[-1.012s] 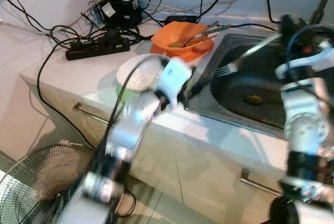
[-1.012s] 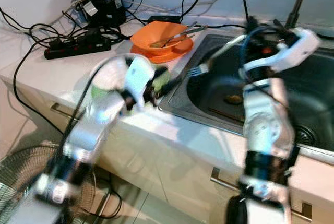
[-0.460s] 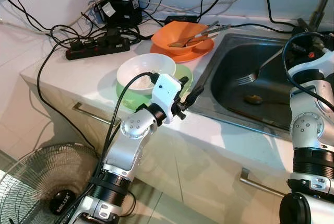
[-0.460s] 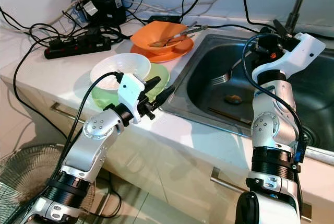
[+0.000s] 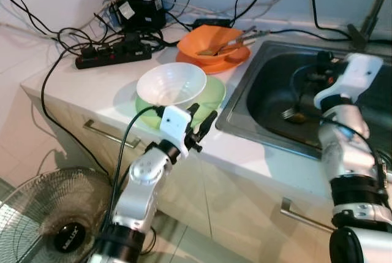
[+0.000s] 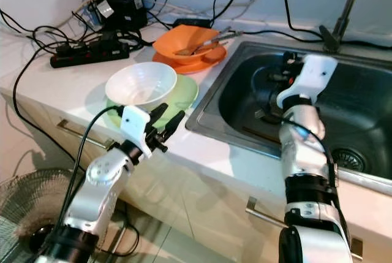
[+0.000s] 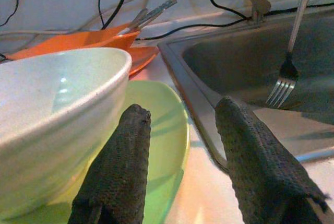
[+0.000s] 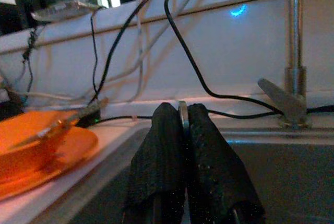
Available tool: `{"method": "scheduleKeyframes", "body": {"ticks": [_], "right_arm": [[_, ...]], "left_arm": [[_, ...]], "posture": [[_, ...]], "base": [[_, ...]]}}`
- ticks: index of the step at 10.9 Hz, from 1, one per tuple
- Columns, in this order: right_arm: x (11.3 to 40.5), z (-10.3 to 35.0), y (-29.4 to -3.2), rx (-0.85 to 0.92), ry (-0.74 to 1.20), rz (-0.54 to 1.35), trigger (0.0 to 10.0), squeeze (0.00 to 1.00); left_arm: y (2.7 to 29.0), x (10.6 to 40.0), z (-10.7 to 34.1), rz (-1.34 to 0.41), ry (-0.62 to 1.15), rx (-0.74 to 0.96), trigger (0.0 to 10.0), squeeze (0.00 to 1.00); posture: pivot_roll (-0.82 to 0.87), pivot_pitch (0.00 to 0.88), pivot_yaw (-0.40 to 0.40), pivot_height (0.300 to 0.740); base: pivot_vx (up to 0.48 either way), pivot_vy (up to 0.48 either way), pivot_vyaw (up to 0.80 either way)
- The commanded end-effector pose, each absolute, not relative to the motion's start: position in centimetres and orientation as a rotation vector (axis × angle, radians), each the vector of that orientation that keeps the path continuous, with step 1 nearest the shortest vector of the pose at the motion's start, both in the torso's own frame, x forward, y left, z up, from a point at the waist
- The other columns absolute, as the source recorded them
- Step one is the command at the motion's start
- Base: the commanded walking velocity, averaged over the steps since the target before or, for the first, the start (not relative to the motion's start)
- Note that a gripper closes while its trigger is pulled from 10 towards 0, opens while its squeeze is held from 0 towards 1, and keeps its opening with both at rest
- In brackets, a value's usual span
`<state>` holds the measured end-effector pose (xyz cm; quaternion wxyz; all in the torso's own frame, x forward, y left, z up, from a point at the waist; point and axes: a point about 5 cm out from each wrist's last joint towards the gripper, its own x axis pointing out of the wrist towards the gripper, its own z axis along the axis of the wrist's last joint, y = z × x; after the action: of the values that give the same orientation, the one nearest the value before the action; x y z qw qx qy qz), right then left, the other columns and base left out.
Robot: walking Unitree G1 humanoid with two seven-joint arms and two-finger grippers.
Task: Kitchen organization
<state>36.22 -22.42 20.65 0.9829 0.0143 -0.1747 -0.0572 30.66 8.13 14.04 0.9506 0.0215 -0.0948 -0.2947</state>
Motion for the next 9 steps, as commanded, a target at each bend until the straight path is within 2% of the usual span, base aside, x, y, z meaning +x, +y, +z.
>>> {"method": "scheduleKeyframes", "body": {"ticks": [1,9], "right_arm": [[36.5,21.3,-21.9,-0.022,-0.392,-0.11,10.0,0.0],[37.3,16.6,-21.5,-0.154,-0.235,-0.142,10.0,0.0]], "left_arm": [[8.7,30.6,13.5,-0.569,-0.19,0.032,10.0,0.0],[8.5,30.4,11.5,-0.564,-0.18,0.024,10.0,0.0]], "posture": [[0.07,0.036,0.097,0.74],[0.08,0.032,0.081,0.74]], "base": [[0.0,0.0,0.0],[0.0,0.0,0.0]]}}
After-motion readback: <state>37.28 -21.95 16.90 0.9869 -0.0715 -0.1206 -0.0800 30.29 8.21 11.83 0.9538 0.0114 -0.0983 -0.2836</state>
